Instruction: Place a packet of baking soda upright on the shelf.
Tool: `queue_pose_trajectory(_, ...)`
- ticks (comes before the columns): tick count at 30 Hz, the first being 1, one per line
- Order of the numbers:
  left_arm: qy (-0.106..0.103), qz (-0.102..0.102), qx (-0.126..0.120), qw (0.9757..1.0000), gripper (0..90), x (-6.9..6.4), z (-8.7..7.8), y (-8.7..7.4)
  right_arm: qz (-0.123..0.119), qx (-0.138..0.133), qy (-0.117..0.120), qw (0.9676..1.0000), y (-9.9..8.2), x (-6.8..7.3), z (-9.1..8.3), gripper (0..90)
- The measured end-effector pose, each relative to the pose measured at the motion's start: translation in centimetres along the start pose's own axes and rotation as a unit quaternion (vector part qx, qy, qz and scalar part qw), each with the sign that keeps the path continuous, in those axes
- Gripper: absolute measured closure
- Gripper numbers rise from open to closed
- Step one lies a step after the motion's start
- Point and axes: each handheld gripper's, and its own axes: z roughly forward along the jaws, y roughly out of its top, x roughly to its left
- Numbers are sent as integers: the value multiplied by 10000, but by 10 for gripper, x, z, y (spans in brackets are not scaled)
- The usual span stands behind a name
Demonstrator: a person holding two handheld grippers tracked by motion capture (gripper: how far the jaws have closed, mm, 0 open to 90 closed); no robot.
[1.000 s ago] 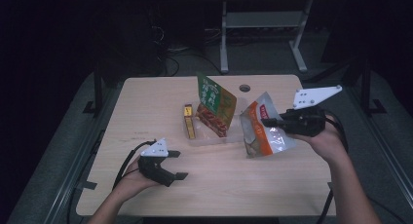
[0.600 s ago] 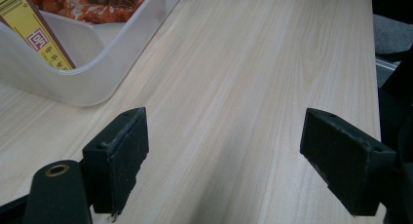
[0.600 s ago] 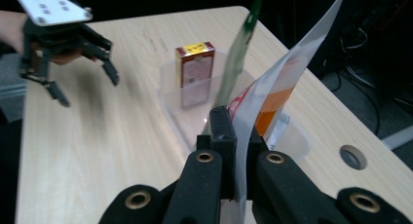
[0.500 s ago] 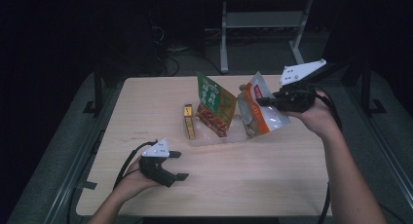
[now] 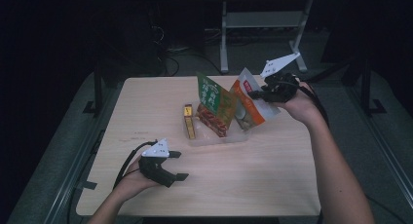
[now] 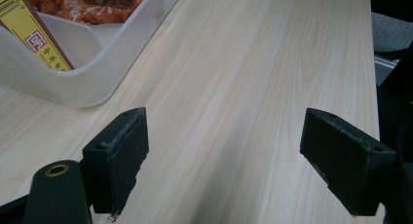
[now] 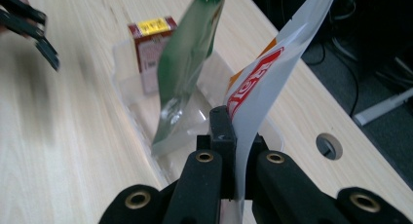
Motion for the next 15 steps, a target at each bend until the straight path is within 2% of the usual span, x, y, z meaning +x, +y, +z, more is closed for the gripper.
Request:
queue_pose_trajectory(7,-42,1,33,10000,175,-1,1,0,-46,400,-57,9992,-2,-4,19,900)
queue_pose_trajectory(15,-113,33,102,9999,175,-2,4,-1,127,551,10,9984,-5,-12,35,900)
